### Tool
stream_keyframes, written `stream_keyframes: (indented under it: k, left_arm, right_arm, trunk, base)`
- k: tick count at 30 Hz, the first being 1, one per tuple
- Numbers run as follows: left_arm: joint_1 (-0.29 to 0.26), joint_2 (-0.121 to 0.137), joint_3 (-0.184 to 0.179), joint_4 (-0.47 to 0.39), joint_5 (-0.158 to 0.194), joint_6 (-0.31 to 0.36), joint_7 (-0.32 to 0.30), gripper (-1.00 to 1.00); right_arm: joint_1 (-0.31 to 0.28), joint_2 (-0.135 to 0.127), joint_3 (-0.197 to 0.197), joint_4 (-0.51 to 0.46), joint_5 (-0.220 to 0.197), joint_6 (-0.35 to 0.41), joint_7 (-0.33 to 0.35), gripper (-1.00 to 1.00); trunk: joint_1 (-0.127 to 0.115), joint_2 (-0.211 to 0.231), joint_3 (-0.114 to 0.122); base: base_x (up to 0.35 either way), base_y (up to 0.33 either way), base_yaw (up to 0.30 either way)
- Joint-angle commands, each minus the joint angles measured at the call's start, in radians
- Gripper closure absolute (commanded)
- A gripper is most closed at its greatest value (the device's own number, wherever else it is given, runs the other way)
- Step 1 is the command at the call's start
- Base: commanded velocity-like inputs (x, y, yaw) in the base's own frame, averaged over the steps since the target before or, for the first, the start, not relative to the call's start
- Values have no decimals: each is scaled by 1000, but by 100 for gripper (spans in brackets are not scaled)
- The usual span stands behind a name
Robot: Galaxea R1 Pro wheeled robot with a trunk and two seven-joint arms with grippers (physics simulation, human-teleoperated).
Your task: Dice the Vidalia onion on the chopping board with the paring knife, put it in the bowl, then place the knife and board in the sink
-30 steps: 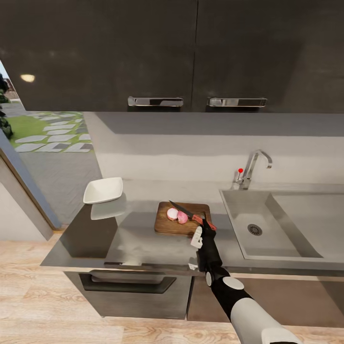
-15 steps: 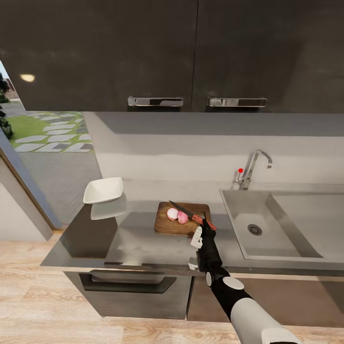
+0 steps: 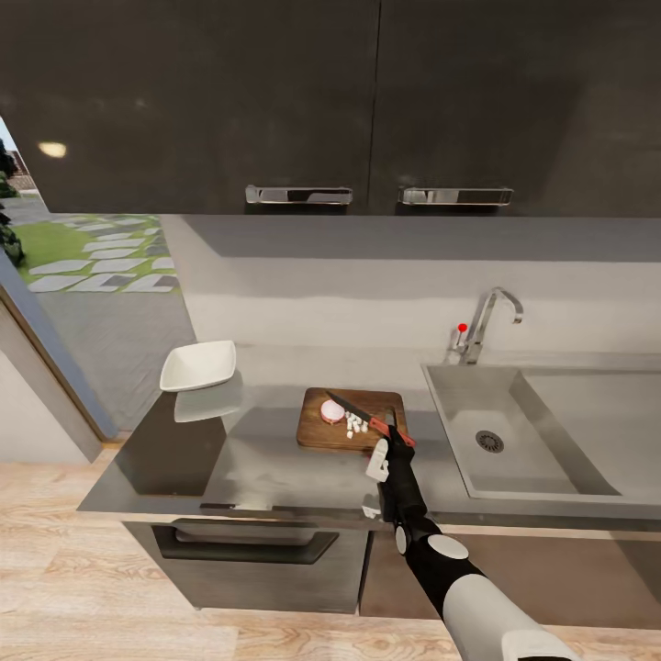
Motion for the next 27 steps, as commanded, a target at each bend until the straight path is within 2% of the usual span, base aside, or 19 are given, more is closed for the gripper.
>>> stream_keyframes:
  k: [1,27]
  left_arm:
    - [-2,-1,-8,5,2,-7,5,-100]
    - [-2,1,-8,5,2,-7,5,-100]
  right_arm:
    - [-1,1,-5,1,3,-7,-2,100]
    - [-1,1,-5,1,3,-7,-2,100]
  trunk:
    - [1,-2,-2]
    - [1,-2,-2]
  base:
    - [0,0,0]
    - [0,0,0]
